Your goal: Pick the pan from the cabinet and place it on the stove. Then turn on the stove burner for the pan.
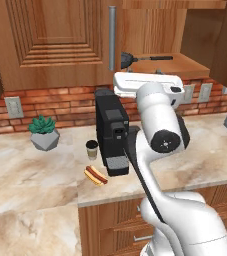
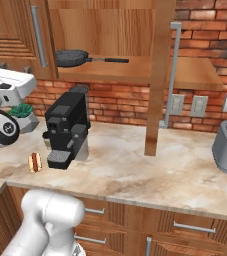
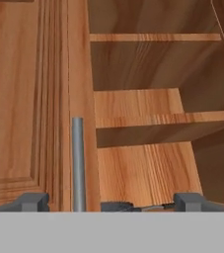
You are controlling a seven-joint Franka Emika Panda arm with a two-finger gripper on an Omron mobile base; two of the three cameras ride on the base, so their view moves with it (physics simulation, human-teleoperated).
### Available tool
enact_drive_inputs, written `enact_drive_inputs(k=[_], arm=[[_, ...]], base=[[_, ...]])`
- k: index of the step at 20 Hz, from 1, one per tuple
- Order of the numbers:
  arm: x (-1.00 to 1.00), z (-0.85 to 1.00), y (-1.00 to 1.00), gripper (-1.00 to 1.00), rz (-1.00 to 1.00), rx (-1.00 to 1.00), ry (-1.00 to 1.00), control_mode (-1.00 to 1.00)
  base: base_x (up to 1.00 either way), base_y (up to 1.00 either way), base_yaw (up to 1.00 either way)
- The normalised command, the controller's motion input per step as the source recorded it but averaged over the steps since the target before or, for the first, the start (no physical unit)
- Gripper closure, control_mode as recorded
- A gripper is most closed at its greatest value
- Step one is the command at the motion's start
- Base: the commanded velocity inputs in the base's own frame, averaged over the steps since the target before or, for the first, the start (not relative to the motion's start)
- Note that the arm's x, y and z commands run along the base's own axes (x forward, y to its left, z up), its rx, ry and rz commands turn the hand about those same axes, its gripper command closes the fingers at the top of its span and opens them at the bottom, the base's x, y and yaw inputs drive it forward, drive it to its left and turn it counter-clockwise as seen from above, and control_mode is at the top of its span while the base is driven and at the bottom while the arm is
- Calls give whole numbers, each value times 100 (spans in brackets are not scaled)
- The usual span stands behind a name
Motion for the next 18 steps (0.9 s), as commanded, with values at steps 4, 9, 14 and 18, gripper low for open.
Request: enact_drive_inputs(k=[4,9,14,18], arm=[[53,0,18,-100,1,2,0,-100],[54,0,18,-100,0,1,2,-100],[55,0,18,-100,1,0,4,-100],[56,0,16,-100,1,0,5,-100]], base=[[0,0,0],[0,0,0],[0,0,0],[0,0,0]])
